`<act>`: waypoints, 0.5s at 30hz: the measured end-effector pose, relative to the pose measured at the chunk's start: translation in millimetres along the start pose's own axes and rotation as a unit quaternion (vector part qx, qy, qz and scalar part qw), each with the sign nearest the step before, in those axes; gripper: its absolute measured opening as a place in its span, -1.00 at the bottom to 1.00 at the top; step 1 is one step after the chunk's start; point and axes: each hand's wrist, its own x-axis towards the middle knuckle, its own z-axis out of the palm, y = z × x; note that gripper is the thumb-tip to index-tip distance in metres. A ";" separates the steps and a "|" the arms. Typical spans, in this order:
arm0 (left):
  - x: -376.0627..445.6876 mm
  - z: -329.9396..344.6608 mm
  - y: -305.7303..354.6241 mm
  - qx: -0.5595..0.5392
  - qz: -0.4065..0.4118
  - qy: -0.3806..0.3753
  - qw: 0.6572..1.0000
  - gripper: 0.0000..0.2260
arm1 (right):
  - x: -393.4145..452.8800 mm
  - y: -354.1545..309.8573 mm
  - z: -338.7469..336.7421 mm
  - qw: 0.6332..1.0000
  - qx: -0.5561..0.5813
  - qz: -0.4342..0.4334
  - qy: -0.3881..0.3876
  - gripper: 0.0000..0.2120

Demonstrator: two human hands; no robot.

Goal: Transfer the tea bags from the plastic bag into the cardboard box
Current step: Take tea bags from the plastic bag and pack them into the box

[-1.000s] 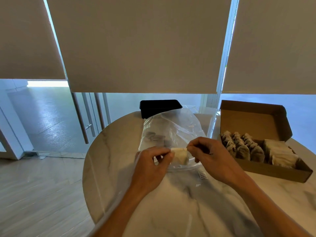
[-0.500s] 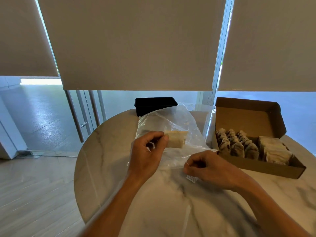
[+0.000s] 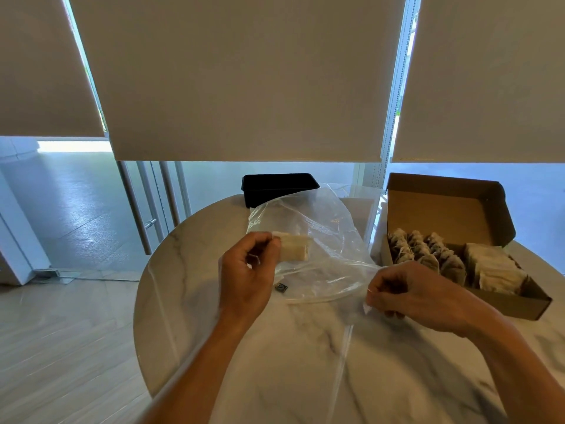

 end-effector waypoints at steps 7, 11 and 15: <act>-7.8 4.8 5.5 0.001 -0.028 -0.065 0.997 -0.94 | -1.8 -20.6 -1.5 0.984 0.125 -0.071 0.103 -0.84; -11.4 6.2 8.9 0.002 0.002 -0.110 0.994 -0.92 | 4.1 -37.6 2.1 0.983 0.075 -0.110 0.129 -0.90; -14.1 9.4 7.1 0.027 0.056 -0.141 0.988 -0.82 | 15.2 -44.1 11.8 0.986 -0.056 -0.098 0.121 -0.91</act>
